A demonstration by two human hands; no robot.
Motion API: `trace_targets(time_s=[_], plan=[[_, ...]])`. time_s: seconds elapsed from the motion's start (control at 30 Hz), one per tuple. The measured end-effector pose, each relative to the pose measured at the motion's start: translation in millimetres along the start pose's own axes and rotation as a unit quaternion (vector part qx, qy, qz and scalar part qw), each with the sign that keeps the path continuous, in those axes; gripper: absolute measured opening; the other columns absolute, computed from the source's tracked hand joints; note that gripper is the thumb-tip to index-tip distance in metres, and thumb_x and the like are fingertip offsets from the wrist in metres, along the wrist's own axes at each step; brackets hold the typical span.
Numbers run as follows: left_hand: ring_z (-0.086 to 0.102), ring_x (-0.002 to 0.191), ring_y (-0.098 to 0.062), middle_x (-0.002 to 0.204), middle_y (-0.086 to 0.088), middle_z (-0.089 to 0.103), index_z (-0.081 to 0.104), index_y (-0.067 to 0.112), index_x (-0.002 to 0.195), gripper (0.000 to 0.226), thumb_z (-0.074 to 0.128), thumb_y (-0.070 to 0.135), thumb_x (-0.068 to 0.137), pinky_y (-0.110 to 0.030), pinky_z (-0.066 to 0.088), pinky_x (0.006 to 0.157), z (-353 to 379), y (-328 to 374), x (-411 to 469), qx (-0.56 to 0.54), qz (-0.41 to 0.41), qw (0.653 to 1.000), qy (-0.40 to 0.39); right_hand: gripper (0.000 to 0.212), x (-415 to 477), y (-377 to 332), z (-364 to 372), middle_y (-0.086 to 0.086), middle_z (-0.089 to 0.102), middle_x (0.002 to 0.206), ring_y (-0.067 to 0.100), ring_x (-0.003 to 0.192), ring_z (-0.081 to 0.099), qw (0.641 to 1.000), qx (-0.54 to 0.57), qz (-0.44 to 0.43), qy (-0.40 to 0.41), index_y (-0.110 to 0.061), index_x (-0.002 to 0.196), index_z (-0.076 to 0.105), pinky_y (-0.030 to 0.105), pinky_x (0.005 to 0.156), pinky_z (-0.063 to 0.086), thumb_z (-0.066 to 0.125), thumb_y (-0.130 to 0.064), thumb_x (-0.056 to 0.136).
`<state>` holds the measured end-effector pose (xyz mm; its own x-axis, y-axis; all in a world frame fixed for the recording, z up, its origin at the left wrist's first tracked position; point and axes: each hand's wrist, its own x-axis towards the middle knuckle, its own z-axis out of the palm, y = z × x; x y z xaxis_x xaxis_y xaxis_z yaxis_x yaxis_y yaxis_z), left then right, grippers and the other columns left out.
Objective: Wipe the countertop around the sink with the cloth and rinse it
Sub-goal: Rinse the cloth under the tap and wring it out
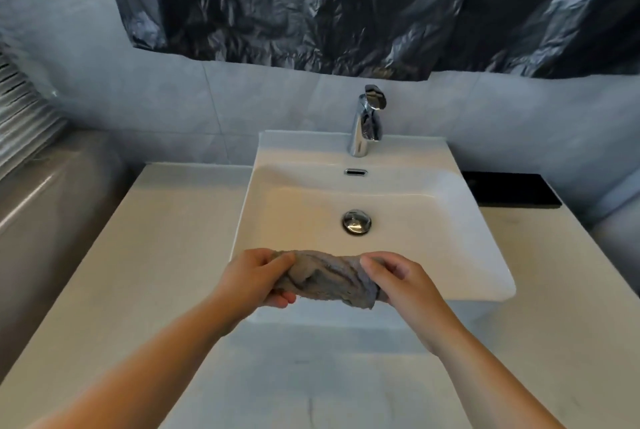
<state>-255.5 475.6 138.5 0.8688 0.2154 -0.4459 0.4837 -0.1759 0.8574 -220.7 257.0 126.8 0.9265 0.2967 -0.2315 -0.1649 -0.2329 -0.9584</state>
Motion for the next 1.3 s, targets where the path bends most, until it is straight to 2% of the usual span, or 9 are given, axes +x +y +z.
trace_targets(time_s=[0.17,0.33,0.47,0.63,0.7,0.83,1.03,1.2,1.3], plan=[[0.058,0.055,-0.015,0.072,-0.010,0.063,0.070,0.011,0.095,0.024,0.059,0.032,0.090,-0.024,0.052,0.054,9.8,15.0,31.4,-0.067,-0.041,0.997,0.010,0.014,20.8,-11.9,-6.7,-0.010,0.072,0.094,0.007,0.093,0.066,0.999,0.012,-0.033,0.038,-0.030,0.093,0.073,0.032,0.088,0.054,0.061,-0.024,0.090],[0.067,0.095,-0.027,0.101,-0.015,0.071,0.069,0.009,0.103,0.021,0.060,0.022,0.089,-0.034,0.057,0.077,3.9,25.1,65.7,-0.181,-0.064,0.980,-0.061,0.016,46.7,-12.3,-3.3,-0.013,0.070,0.099,0.007,0.092,0.065,0.999,-0.028,-0.008,0.045,-0.031,0.100,0.071,0.024,0.081,0.054,0.065,-0.023,0.087],[0.070,0.080,-0.025,0.091,-0.016,0.070,0.068,0.007,0.093,0.014,0.065,0.019,0.084,-0.032,0.059,0.063,-0.5,37.6,89.4,-0.059,-0.008,0.998,-0.029,0.033,74.4,-15.8,-5.4,-0.016,0.056,0.114,0.003,0.095,0.061,0.985,-0.141,0.050,0.083,-0.029,0.118,0.059,0.011,0.068,0.045,0.066,-0.033,0.086],[0.063,0.066,-0.032,0.066,-0.010,0.061,0.063,0.005,0.074,0.020,0.065,0.025,0.078,-0.044,0.056,0.064,-1.8,40.9,110.6,0.164,0.091,0.982,0.000,0.020,99.8,-38.5,-30.6,-0.004,0.067,0.104,0.009,0.091,0.064,0.983,-0.122,0.019,0.133,-0.021,0.107,0.066,0.031,0.087,0.052,0.063,-0.026,0.088],[0.060,0.064,-0.031,0.066,-0.010,0.060,0.061,0.005,0.073,0.026,0.064,0.032,0.074,-0.043,0.054,0.063,-2.8,43.9,114.8,0.224,0.110,0.968,0.008,0.019,109.9,-50.9,-37.1,-0.001,0.068,0.101,0.015,0.086,0.067,0.986,-0.107,0.010,0.129,-0.019,0.107,0.066,0.036,0.083,0.055,0.060,-0.027,0.090],[0.065,0.055,-0.027,0.068,-0.012,0.066,0.063,0.009,0.075,0.022,0.066,0.030,0.076,-0.045,0.057,0.059,-1.1,52.5,127.8,0.187,0.098,0.977,0.016,0.016,143.4,-75.4,-47.3,0.001,0.068,0.095,0.018,0.082,0.068,0.983,-0.103,-0.025,0.147,-0.018,0.101,0.065,0.032,0.072,0.055,0.055,-0.028,0.092],[0.063,0.055,-0.015,0.072,-0.007,0.066,0.064,0.012,0.079,0.014,0.064,0.025,0.084,-0.026,0.054,0.054,21.3,59.6,144.5,0.142,0.100,0.984,0.046,0.035,208.4,-89.7,-60.4,0.002,0.067,0.093,0.017,0.079,0.066,0.974,-0.153,-0.021,0.164,-0.014,0.103,0.059,0.043,0.080,0.055,0.053,-0.046,0.090],[0.058,0.068,-0.013,0.072,0.003,0.064,0.065,0.021,0.079,0.013,0.064,0.033,0.085,-0.026,0.047,0.059,44.2,63.4,160.9,0.139,0.105,0.980,0.097,0.033,232.6,-98.0,-77.4,-0.003,0.064,0.075,0.008,0.066,0.054,0.948,-0.269,-0.105,0.136,-0.013,0.083,0.066,0.018,0.054,0.037,0.055,-0.044,0.090],[0.062,0.074,-0.020,0.076,-0.003,0.065,0.063,0.015,0.081,0.025,0.059,0.039,0.089,-0.036,0.052,0.069,56.9,67.0,169.6,0.104,0.084,0.985,0.112,0.037,242.3,-112.7,-86.3,-0.006,0.062,0.061,0.008,0.052,0.047,0.993,-0.094,-0.056,0.052,-0.010,0.078,0.070,0.014,0.048,0.036,0.052,-0.038,0.094]])
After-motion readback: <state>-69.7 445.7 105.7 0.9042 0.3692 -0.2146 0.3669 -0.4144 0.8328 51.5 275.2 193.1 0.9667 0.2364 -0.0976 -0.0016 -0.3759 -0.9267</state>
